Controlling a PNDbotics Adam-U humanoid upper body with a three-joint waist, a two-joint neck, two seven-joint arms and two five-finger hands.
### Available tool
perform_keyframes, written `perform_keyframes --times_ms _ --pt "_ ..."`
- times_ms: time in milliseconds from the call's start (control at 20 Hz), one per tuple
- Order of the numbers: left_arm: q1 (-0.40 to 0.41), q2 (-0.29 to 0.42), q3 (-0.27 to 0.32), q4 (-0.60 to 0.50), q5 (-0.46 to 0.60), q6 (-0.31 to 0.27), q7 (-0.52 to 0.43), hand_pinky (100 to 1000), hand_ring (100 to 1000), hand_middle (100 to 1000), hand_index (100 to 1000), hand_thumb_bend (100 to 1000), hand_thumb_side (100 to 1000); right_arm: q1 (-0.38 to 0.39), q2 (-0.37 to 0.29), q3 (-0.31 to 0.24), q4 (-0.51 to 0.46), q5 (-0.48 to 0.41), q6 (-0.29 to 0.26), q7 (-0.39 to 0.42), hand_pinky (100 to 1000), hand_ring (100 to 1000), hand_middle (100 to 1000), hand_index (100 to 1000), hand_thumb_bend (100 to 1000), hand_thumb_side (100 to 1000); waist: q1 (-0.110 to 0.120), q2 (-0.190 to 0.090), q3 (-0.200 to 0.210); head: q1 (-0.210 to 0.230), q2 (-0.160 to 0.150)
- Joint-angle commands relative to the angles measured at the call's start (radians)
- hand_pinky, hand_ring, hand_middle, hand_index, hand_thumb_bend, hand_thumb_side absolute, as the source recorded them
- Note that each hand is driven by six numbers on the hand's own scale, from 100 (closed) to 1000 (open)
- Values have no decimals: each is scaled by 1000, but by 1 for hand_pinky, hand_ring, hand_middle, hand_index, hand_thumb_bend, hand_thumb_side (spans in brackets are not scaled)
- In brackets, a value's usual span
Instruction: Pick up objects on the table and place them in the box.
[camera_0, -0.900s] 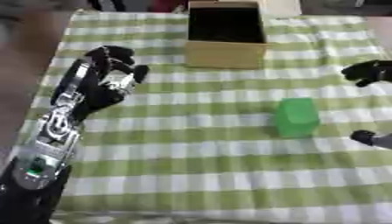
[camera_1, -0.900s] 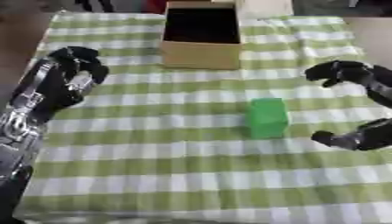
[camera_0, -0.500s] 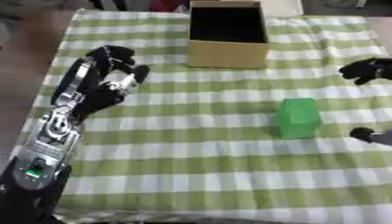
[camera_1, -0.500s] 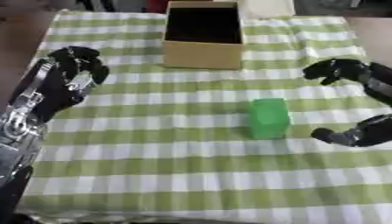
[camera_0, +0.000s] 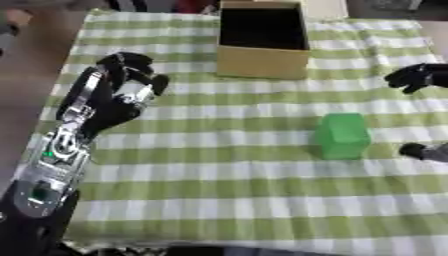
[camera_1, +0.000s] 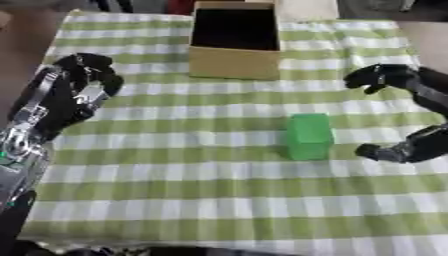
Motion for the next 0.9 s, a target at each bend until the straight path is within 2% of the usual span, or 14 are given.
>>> perform_keyframes --times_ms 50,900 --pt "-18 7 -1 -18 3 -2 -7 890 604 583 714 519 395 -29 -28 -2 31 13 -10 15 773 866 874 897 510 227 -3 -13 4 -5 -10" --pt "-22 1 -8 -13 5 -1 -15 892 604 583 715 516 398 -156 56 41 238 80 -58 87 774 866 866 901 502 241 -2 -14 19 -18 -4"
